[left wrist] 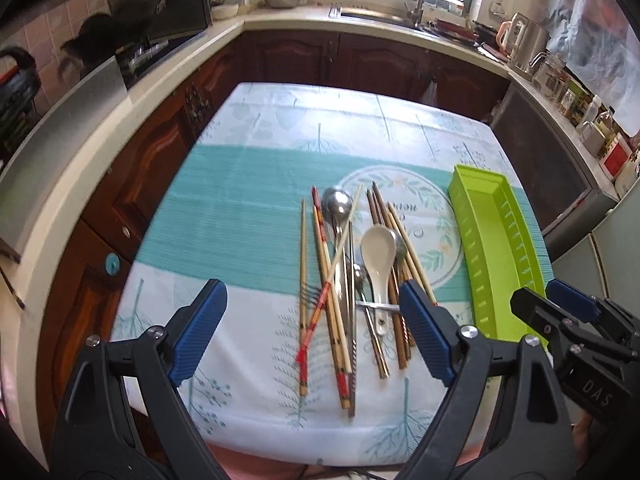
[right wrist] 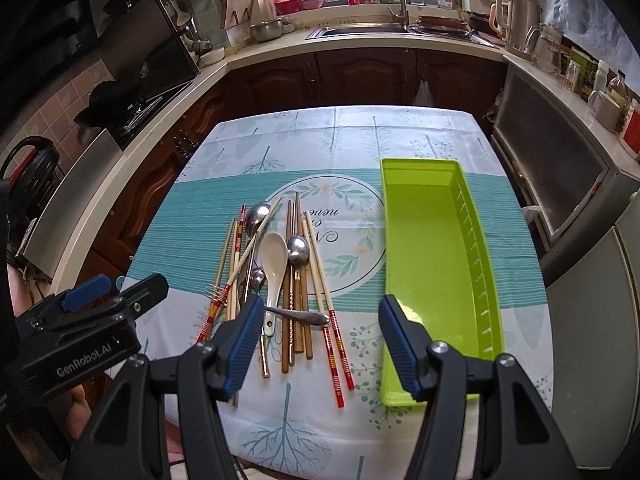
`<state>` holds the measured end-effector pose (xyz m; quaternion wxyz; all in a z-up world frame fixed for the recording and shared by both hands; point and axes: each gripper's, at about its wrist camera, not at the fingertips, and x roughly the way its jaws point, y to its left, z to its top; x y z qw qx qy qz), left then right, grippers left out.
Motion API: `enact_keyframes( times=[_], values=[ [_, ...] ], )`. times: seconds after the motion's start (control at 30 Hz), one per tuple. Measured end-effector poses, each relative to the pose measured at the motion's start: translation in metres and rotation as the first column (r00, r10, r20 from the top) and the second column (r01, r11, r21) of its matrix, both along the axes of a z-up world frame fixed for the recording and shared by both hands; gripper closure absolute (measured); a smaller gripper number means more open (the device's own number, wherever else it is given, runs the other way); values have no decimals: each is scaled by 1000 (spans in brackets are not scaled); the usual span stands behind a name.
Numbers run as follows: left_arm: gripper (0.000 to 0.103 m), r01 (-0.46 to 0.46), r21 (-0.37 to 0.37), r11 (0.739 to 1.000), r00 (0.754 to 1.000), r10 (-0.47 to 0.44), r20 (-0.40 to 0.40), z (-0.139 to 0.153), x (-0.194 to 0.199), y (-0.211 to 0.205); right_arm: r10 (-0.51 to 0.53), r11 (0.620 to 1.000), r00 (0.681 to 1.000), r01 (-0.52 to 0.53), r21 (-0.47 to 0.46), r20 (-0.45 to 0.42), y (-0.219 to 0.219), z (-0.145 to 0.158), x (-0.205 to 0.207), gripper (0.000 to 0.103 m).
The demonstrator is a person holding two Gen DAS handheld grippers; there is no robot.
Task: Organize utensils
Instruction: 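Move both grippers forward over the utensil pile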
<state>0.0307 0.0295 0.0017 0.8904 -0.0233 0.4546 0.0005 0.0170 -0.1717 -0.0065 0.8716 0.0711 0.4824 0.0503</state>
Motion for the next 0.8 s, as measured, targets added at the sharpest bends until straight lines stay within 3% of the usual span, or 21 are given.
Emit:
enact_keyframes(
  times=[0.13, 0.3, 0.4, 0.63, 0.8],
  values=[
    [16, 44, 2, 999, 999, -44, 16, 10, 12, 5, 7, 998, 999, -5, 56, -40, -6, -2, 18, 44],
    [16, 96, -64, 993, 994, -99, -49, 8, 36, 18, 25, 997, 997, -20, 69, -69, -4, -4, 40, 44],
    [16, 96, -97, 991, 990, -105, -94, -2, 51, 28, 48, 996, 995, -41, 74, -91, 1, -9, 52, 44],
    [17, 124, -61, 990, 979, -132, -158, -32, 72, 35, 106, 989, 978, -84, 125, -177, 14, -37, 74, 45],
    [40, 144, -108, 984, 958, -166, -234, -62, 85, 36, 148, 975, 955, -97, 200, -258, 27, -62, 86, 59]
  ],
)
